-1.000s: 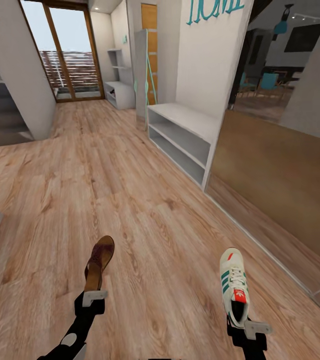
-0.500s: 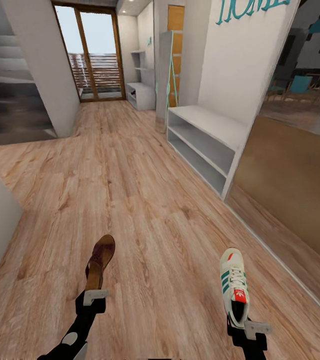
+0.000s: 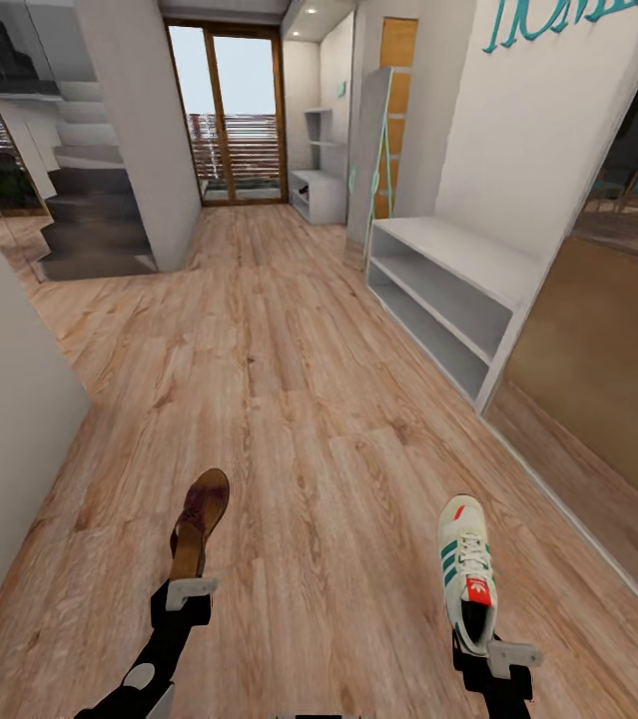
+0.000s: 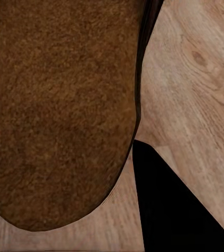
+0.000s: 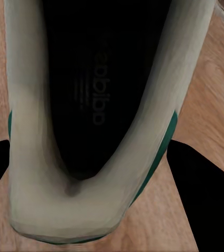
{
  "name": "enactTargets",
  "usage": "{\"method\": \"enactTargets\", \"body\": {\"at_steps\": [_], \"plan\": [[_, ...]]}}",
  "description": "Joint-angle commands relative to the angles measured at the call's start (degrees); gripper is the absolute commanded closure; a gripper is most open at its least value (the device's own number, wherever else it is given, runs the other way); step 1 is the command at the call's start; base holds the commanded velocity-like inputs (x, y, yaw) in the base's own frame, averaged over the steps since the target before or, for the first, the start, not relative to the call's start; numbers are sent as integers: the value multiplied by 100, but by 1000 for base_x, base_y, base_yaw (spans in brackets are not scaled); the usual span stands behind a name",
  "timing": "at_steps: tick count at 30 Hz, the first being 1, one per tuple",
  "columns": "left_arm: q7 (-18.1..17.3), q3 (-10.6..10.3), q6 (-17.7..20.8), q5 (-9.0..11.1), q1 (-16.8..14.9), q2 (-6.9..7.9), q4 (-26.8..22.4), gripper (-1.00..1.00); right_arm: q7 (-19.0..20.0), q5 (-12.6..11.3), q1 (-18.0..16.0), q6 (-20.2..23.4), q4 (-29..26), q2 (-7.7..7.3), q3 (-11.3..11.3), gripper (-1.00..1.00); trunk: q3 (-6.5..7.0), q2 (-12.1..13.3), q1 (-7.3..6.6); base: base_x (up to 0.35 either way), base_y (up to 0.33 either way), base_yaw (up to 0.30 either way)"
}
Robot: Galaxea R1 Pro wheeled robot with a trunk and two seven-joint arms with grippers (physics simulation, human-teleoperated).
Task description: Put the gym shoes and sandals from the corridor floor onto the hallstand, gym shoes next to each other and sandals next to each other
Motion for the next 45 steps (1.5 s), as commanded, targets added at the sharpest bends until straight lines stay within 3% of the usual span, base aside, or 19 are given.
{"method": "enactTargets", "body": {"at_steps": [1, 21, 45], "plan": [[50, -47, -12, 3, -5, 5, 0, 100, -32, -45, -2, -14, 0, -4, 51, 100, 2, -2, -1, 0, 0, 225], [45, -55, -10, 3, -5, 5, 17, 100, -41, -43, -1, -14, 39, -4, 51, 100, 127, -2, -1, 11, 0, 209], [53, -39, -17, 11, -5, 5, 73, 100, -38, -45, -2, -7, 58, 2, 51, 100, 238, -2, -1, 321, 0, 77]]}}
